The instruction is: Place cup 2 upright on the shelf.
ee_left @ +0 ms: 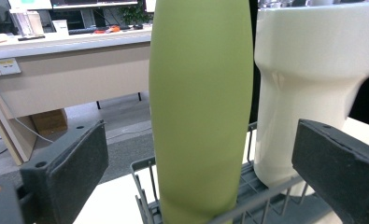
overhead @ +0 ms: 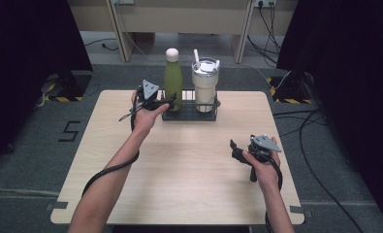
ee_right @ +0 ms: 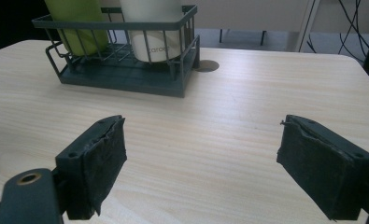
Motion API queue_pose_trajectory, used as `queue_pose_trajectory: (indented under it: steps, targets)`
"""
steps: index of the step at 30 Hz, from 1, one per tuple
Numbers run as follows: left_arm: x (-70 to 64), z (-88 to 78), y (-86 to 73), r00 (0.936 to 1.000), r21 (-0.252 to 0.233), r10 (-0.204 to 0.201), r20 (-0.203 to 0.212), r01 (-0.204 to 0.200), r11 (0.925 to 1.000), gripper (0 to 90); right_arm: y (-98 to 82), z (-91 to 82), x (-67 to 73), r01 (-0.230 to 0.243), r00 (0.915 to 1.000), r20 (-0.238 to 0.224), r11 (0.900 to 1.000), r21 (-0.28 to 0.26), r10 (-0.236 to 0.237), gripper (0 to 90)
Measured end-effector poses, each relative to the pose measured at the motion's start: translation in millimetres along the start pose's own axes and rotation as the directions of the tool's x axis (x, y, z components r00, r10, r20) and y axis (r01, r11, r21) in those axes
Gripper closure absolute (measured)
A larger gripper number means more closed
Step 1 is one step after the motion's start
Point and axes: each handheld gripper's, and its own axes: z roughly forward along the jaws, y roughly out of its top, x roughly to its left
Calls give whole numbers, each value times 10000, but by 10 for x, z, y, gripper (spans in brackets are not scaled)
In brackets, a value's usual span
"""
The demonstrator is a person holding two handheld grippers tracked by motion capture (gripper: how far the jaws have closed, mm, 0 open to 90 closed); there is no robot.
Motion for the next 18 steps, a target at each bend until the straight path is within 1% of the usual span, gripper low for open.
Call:
queue_pose_trajectory:
  steps: [5,10,11,15,18]
  targets:
    - [0,-117,-25,9999,29,130,65,-130,9999,35,2,-5,7,-29,10000,35,10000,-9,29,149]
    - [11,-238,-61,9999,0,113,66,-113,9999,35,-3,-3,14,-6,10000,39,10000,13,6,149]
    - [16,-261,-71,9999,-3,108,66,-108,9999,35,-6,-6,23,-91,10000,38,9999,59,91,149]
    - [43,-353,-109,9999,46,148,39,-148,9999,34,-11,-1,21,-4,10000,53,10000,62,3,149]
    - [68,-425,-122,9999,26,165,10,-165,9999,34,-8,-5,26,-39,10000,50,10000,54,39,149]
